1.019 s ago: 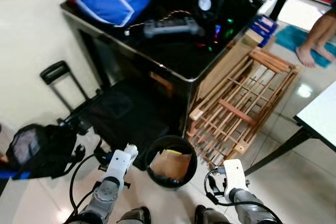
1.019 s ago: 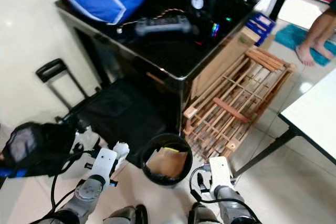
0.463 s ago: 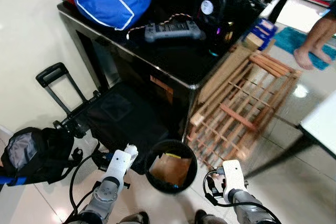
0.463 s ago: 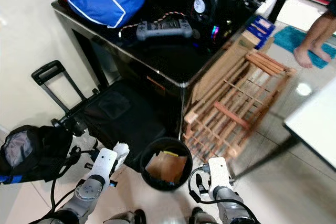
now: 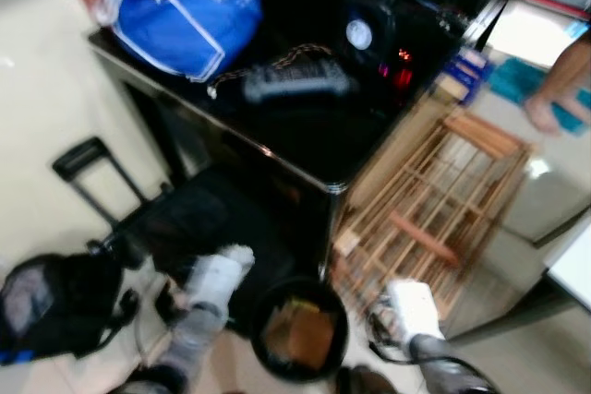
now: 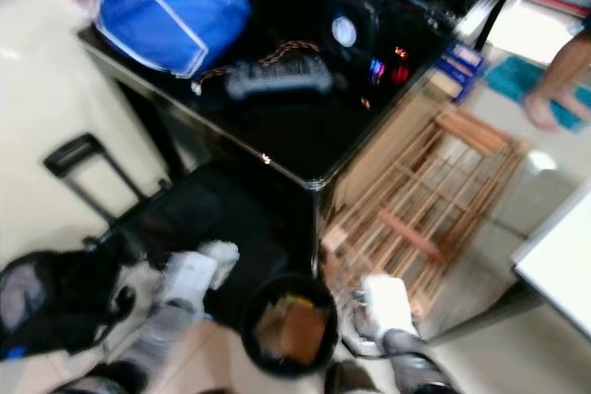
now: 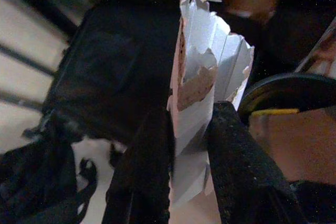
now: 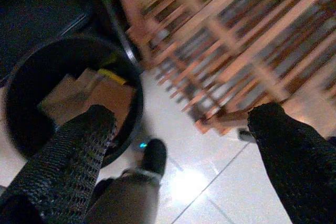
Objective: Picking trash to rubbish bin
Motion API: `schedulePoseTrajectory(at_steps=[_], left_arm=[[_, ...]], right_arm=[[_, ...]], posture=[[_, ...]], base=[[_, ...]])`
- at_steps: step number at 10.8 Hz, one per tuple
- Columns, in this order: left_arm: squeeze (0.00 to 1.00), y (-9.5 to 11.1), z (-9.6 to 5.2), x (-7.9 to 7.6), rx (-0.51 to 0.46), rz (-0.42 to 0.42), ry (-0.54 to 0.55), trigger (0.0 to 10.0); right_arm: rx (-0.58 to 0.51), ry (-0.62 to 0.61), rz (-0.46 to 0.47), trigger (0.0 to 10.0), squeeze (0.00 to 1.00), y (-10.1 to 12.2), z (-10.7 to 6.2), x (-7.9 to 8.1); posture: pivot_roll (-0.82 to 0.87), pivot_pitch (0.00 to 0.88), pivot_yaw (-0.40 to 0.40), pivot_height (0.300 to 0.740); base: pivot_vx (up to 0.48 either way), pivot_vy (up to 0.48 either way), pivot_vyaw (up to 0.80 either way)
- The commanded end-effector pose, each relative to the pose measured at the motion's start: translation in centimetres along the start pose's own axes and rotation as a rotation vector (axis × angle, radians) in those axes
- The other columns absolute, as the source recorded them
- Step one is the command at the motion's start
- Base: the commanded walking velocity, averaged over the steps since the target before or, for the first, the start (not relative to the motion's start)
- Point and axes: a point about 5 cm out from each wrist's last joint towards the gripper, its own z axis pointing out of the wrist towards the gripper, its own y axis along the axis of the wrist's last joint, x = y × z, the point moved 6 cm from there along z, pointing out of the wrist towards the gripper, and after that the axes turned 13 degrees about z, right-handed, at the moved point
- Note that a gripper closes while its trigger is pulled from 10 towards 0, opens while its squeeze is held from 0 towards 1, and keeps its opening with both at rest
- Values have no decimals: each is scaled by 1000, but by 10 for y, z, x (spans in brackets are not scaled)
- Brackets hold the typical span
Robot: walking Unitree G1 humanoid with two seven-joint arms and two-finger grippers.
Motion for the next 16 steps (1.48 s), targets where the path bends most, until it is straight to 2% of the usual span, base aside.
schedulePoseTrajectory(at_steps=[1,6,8,12,15,16], left_arm=[[0,-24,-7,4,63,4,-3,10000],[0,-22,-6,-3,72,-8,-37,10000],[0,0,-1,-26,24,24,-137,10000],[0,40,-1,-74,-78,39,-318,10000],[0,33,-6,-85,-67,39,-342,10000],[0,27,-9,-89,-56,61,-357,10000]], right_arm=[[26,21,7,10000,0,-9,0,11],[35,28,3,10000,0,-9,0,11],[55,82,-37,10000,0,-6,2,17],[13,263,17,10000,0,7,-1,38],[35,405,18,10000,0,0,-8,53],[33,433,17,10000,0,0,-10,57]], posture=[[9,186,41,740],[2,197,33,740],[-25,223,20,740],[-75,296,2,740],[-94,342,-8,740],[-94,353,-13,740]], base=[[0,0,0],[0,0,0],[0,0,0],[0,0,0],[0,0,0],[0,0,0]])
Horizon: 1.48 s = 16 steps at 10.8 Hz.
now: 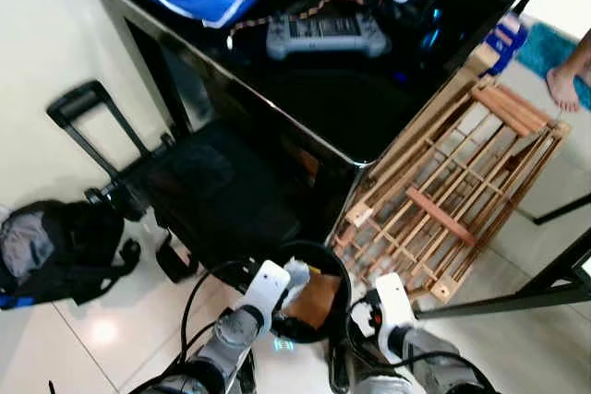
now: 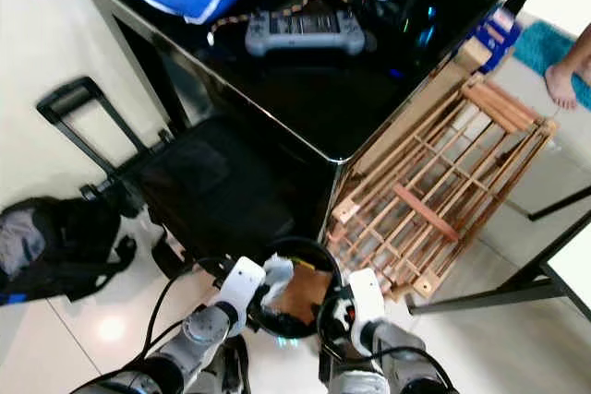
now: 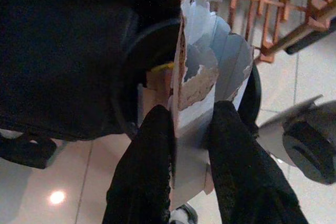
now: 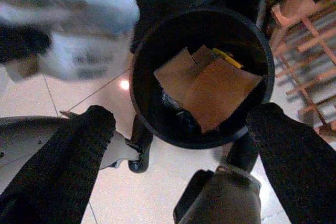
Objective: Picking trash to rubbish bin
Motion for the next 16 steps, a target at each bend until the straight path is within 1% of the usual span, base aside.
schedulePoseTrajectory(at_steps=[1,3,5,6,8,9,12,16], left_arm=[[0,-13,-4,-13,34,10,-38,10000],[0,-18,-5,-14,45,20,-39,10000],[0,-17,-5,-14,46,43,-39,10000],[0,-15,-4,-15,41,77,-37,10000],[0,-13,-4,-15,35,88,-34,10000],[1000,-12,-4,-12,32,107,-21,10000],[1000,-11,-3,-5,34,130,1,10000],[1000,-11,-3,-1,34,133,22,10000]], right_arm=[[33,17,27,10000,0,-15,-4,1],[28,54,29,10000,0,-14,-6,5],[23,53,29,10000,0,-14,-9,2],[28,55,30,10000,0,-17,-11,2],[32,60,37,10000,0,-20,-12,4],[33,61,38,10000,0,-21,-12,5],[33,62,49,10000,0,-21,-11,6],[47,62,51,10000,0,-27,-12,8]], posture=[[-94,358,-15,740],[-105,369,-23,740],[-110,376,-29,740],[-111,379,-31,740],[-113,380,-30,740],[-111,379,-28,740],[-111,380,-25,740],[-104,382,-26,740]], base=[[0,0,0],[0,0,0],[0,0,0],[0,0,0],[0,0,0],[0,0,0],[0,0,0],[0,0,0]])
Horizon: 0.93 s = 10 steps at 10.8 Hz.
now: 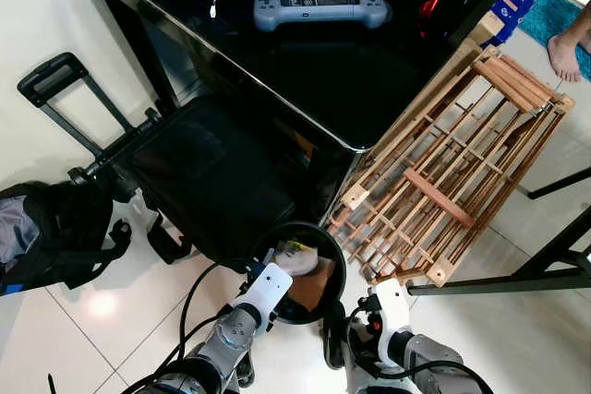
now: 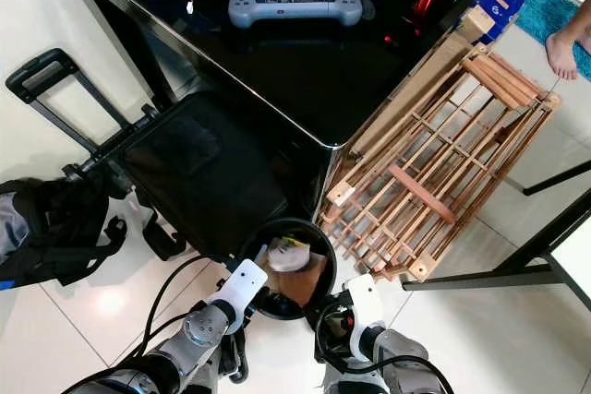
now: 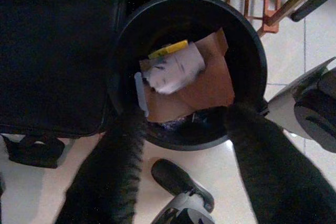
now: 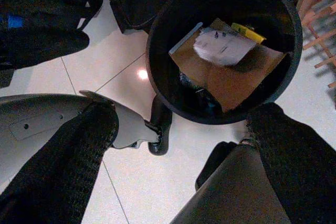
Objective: Picking trash to rubbish bin
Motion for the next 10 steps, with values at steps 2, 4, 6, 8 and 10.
schedulePoseTrajectory(at_steps=[2,4,6,8,10], left_arm=[[0,-12,-4,-6,27,-6,10,10000],[0,-27,-12,14,38,-109,127,10000],[0,-52,-24,37,94,-151,259,10000],[0,-68,-31,55,144,-200,331,10000],[0,-68,-34,69,128,-183,373,10000]], right_arm=[[38,-15,22,10000,0,-14,-2,-2],[-16,-172,-34,10000,0,2,-2,-23],[-128,-462,-88,10000,0,34,-16,-64],[-178,-509,-84,10000,0,48,-16,-67],[-208,-539,-75,10000,0,56,-14,-68]], posture=[[-93,369,-18,740],[-67,346,6,740],[-31,314,23,740],[-9,281,34,740],[-3,245,45,740]], base=[[0,0,0],[0,0,0],[0,0,0],[0,0,0],[0,0,0]])
